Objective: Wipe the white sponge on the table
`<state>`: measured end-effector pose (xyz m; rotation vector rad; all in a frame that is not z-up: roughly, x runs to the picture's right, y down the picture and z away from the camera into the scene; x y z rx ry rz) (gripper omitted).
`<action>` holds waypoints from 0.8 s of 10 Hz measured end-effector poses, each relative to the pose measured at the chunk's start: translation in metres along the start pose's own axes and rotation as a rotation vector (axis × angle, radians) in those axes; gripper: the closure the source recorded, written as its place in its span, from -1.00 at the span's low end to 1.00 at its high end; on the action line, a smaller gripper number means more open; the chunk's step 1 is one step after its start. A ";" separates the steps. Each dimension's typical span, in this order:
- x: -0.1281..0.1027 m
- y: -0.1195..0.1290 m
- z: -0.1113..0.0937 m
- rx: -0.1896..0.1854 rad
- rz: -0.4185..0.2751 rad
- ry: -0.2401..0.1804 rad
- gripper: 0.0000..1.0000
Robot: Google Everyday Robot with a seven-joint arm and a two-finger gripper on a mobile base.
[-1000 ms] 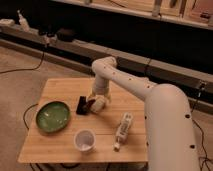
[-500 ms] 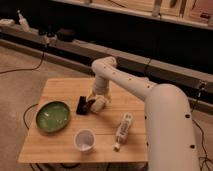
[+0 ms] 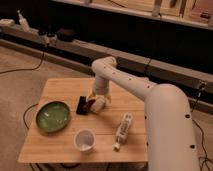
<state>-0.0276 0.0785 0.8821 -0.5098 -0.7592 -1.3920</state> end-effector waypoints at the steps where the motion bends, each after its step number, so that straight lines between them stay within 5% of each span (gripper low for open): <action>1: 0.000 0.000 0.000 0.000 0.000 0.000 -0.60; 8: 0.001 0.001 0.000 -0.001 0.007 0.001 -0.60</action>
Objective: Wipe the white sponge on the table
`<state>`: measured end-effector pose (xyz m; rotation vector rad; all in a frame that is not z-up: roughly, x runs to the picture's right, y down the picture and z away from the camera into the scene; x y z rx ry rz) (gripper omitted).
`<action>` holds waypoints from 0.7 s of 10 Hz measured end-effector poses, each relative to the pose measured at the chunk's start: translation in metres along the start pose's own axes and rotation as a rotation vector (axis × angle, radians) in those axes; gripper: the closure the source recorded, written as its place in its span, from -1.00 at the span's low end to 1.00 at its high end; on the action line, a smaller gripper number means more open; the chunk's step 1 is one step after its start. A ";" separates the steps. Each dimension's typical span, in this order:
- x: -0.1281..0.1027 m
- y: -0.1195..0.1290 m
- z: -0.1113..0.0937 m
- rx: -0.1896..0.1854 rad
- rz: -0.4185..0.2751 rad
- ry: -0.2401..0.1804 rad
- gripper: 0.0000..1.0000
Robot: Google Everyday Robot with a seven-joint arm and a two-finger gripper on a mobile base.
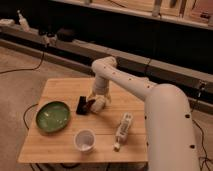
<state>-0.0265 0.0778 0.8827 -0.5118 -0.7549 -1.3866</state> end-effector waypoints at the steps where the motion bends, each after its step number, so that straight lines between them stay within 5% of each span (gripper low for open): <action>1: 0.001 0.004 0.001 -0.011 0.026 0.000 -0.60; 7: 0.010 0.071 0.020 -0.178 0.498 0.025 -0.60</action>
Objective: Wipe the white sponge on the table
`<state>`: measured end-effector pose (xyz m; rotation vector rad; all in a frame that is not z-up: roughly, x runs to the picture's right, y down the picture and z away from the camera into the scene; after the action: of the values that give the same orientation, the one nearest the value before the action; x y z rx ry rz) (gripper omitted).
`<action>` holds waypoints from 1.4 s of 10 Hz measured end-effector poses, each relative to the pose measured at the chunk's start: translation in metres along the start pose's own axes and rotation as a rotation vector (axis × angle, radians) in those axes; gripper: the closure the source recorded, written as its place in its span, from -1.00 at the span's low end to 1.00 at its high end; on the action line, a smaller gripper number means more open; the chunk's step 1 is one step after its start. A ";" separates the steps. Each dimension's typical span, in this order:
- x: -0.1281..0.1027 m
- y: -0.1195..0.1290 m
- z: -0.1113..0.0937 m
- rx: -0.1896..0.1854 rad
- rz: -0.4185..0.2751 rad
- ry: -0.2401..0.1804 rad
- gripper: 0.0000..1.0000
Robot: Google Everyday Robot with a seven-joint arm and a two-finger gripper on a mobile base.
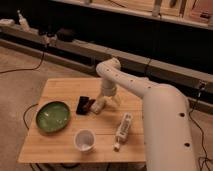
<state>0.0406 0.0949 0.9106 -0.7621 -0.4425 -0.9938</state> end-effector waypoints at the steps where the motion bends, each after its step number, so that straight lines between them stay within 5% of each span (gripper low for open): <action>1: 0.002 -0.002 0.003 -0.003 0.057 0.001 -0.60; 3: 0.005 -0.016 0.007 0.015 0.106 0.011 -0.60; 6: 0.004 -0.037 0.002 0.032 0.090 0.030 -0.60; 11: 0.007 -0.034 0.000 0.030 0.058 0.075 -0.60; 14: 0.011 -0.040 0.002 0.127 0.013 0.092 -0.60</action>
<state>0.0111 0.0770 0.9341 -0.6018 -0.4162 -0.9751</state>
